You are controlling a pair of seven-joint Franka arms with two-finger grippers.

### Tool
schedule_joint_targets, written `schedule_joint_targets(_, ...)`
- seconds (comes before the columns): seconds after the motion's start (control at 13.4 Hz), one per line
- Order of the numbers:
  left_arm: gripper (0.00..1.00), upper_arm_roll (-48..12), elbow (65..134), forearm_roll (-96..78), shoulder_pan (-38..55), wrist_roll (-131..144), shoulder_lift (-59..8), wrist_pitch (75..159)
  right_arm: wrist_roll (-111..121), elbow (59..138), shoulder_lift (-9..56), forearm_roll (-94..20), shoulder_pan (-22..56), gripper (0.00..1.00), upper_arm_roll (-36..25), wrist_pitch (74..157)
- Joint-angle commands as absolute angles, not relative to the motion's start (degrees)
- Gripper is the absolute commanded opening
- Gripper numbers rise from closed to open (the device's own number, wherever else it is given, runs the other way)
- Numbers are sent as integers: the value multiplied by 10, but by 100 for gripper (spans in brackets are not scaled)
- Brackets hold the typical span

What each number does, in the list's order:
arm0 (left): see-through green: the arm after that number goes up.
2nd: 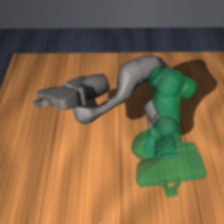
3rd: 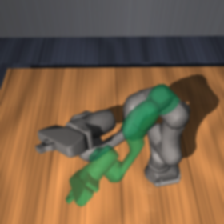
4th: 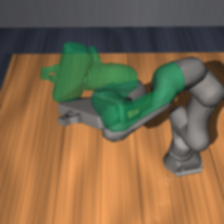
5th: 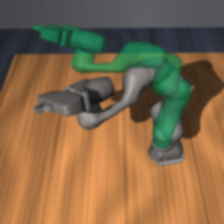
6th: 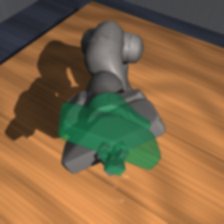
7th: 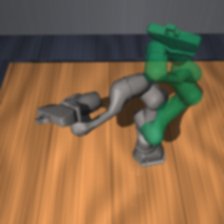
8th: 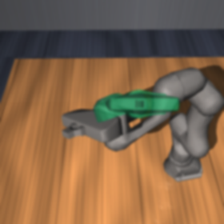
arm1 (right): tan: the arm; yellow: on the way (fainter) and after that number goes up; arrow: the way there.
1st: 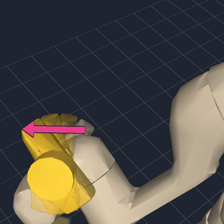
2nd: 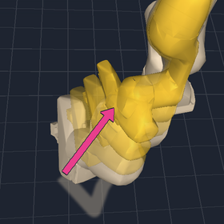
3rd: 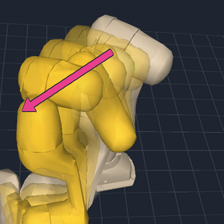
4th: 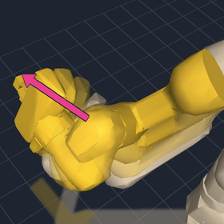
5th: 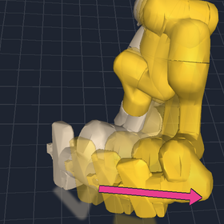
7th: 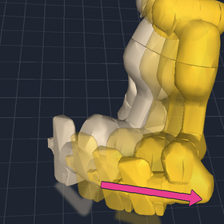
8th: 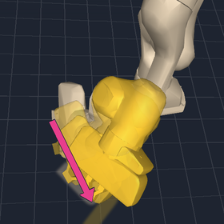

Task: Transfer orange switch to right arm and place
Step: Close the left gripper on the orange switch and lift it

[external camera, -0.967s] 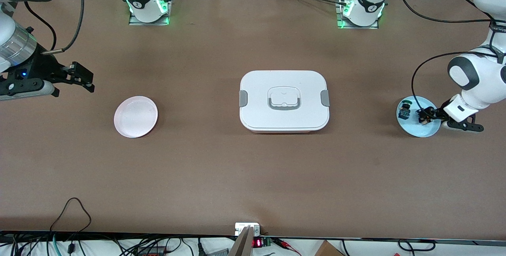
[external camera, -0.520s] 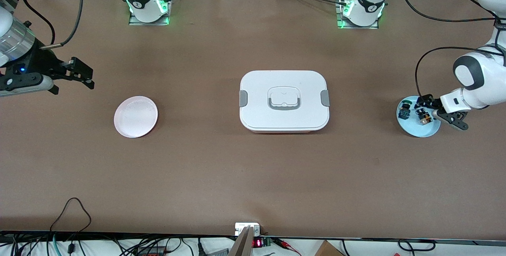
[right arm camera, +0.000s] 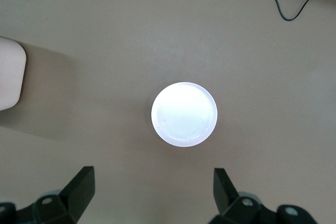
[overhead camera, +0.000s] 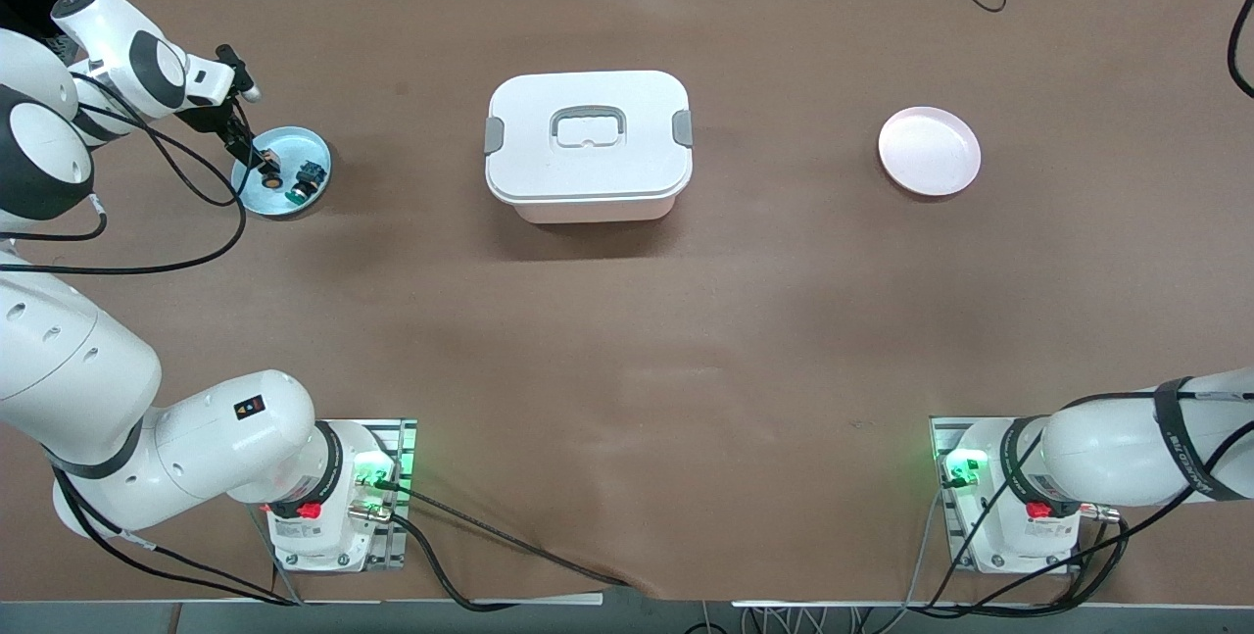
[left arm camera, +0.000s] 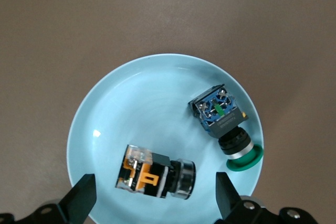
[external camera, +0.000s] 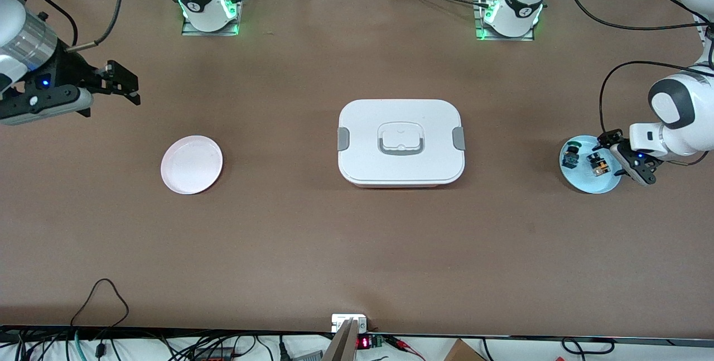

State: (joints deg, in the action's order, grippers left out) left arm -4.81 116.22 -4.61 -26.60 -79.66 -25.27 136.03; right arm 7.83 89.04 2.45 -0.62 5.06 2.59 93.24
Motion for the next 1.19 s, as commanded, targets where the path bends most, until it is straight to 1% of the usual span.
schedule_joint_targets(0.0,100,-53,1165,-58,-269,-906,-259,1370,91,882,23,-13,50,100,25,923)
schedule_joint_targets(0.15,100,-53,1165,-58,-271,-961,-265,1377,91,882,22,-13,50,100,25,923)
schedule_joint_targets(0.45,100,-53,1179,-61,-272,-955,-275,1420,90,882,22,-13,49,100,22,923)
schedule_joint_targets(0.82,100,-53,1202,-61,-273,-931,-272,1425,90,882,22,-14,49,100,19,922)
schedule_joint_targets(1.04,100,-53,1202,-61,-273,-933,-275,1439,90,882,22,-13,49,100,19,923)
schedule_joint_targets(1.12,93,-53,1202,-61,-273,-935,-279,1443,90,882,22,-13,49,100,20,922)
